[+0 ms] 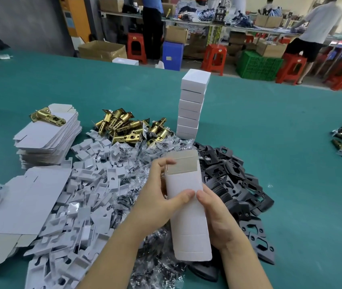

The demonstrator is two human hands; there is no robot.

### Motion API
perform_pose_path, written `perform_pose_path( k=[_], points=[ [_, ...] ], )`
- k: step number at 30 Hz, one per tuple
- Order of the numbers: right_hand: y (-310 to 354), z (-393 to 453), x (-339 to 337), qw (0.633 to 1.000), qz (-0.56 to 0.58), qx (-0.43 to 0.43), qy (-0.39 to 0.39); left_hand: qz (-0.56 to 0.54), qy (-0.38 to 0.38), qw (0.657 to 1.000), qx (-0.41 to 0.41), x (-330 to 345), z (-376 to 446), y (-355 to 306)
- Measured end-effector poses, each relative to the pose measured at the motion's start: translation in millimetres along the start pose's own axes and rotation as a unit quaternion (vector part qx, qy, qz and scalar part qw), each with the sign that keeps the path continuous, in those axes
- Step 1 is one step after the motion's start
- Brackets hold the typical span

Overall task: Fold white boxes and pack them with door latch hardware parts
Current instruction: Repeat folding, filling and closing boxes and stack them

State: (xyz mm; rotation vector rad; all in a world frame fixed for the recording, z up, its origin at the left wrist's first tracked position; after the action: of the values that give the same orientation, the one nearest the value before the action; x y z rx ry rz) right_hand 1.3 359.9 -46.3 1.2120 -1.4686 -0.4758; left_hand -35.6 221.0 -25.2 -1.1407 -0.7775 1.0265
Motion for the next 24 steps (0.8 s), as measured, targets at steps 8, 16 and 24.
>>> perform_pose_path(
  k=[8,16,24],
  points=[
    [-3.9,3.5,-11.3,0.996,0.03,-0.037,-0.073,-0.045,0.006,0.999,-0.018,-9.7,5.7,9.0],
    [1.3,3.2,-11.8,0.979,-0.046,-0.129,-0.148,-0.024,-0.017,0.999,-0.034,-22.5,9.6,12.8],
    [1.7,1.7,-9.9,0.979,-0.076,-0.12,-0.145,-0.039,-0.011,0.998,-0.05,-26.7,13.0,16.5]
  ],
)
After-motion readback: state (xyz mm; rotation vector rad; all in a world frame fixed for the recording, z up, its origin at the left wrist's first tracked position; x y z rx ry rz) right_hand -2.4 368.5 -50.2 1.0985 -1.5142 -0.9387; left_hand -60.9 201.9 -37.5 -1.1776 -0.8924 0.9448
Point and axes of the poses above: each hand's wrist, its own z-axis towards the middle knuckle, its own x-axis out of the palm, y = z × x, the point moved 4 cm from there along z, towards the middle knuckle, and after that the axes turned 13 degrees about x, right-handed, at the moved point
